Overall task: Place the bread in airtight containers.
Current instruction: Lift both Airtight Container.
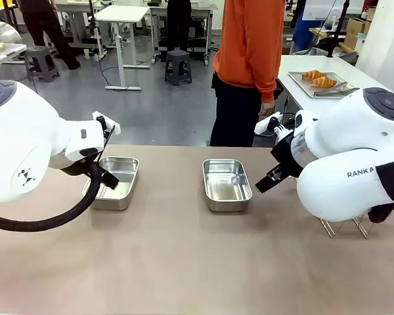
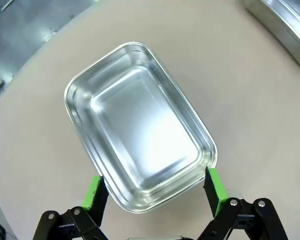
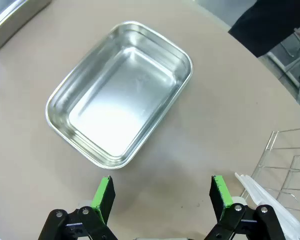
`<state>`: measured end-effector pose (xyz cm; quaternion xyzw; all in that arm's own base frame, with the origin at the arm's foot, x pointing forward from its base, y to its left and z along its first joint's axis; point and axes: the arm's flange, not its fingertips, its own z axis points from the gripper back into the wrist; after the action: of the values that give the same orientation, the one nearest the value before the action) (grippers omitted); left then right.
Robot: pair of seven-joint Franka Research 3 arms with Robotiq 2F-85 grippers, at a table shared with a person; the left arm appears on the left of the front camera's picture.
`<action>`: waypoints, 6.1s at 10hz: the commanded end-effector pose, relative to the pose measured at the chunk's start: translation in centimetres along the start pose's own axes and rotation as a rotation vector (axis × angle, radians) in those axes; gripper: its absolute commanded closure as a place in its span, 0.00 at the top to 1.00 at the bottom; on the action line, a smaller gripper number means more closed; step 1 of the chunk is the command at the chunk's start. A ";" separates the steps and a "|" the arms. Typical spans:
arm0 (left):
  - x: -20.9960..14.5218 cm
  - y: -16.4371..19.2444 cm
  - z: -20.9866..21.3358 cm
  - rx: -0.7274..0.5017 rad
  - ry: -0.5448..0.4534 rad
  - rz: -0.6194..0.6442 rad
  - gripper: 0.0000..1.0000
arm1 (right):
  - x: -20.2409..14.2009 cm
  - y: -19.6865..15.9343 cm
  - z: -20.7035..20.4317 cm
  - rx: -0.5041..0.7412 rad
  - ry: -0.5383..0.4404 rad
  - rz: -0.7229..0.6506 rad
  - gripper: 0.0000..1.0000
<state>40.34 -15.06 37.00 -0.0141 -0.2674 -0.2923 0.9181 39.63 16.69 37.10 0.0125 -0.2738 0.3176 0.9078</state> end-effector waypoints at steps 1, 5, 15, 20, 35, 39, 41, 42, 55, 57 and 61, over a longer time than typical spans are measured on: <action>0.0 0.0 0.0 0.000 0.000 0.000 1.00 | 0.0 0.0 0.0 0.000 0.000 0.000 1.00; 0.0 0.0 0.0 0.000 0.000 0.000 1.00 | 0.0 0.0 0.0 0.000 0.000 0.000 1.00; 6.9 7.2 13.5 -0.146 -0.081 -0.002 1.00 | 6.3 -8.1 15.2 0.103 -0.241 -0.057 1.00; -1.9 18.1 24.2 -0.414 -0.241 -0.104 1.00 | -7.9 -21.0 25.5 0.370 -0.521 -0.015 1.00; -11.8 21.6 24.2 -0.469 -0.389 -0.100 1.00 | -18.7 -25.6 23.5 0.457 -0.621 -0.036 1.00; -11.8 21.6 24.2 -0.469 -0.389 -0.100 1.00 | -18.7 -25.6 23.5 0.457 -0.621 -0.036 1.00; -11.8 21.6 24.2 -0.469 -0.389 -0.100 1.00 | -18.7 -25.6 23.5 0.457 -0.621 -0.036 1.00; -11.8 21.6 24.2 -0.469 -0.389 -0.100 1.00 | -18.7 -25.6 23.5 0.457 -0.621 -0.036 1.00; -11.8 21.6 24.2 -0.469 -0.389 -0.100 1.00 | -18.7 -25.6 23.5 0.457 -0.621 -0.036 1.00; -11.8 21.6 24.2 -0.469 -0.389 -0.100 1.00 | -18.7 -25.6 23.5 0.457 -0.621 -0.036 1.00; -11.8 21.6 24.2 -0.469 -0.389 -0.100 1.00 | -18.7 -25.6 23.5 0.457 -0.621 -0.036 1.00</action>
<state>32.27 13.49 54.48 -0.2649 -0.3550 -0.3764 0.8137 30.69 -18.94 51.28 0.3176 -0.4465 0.3265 0.7702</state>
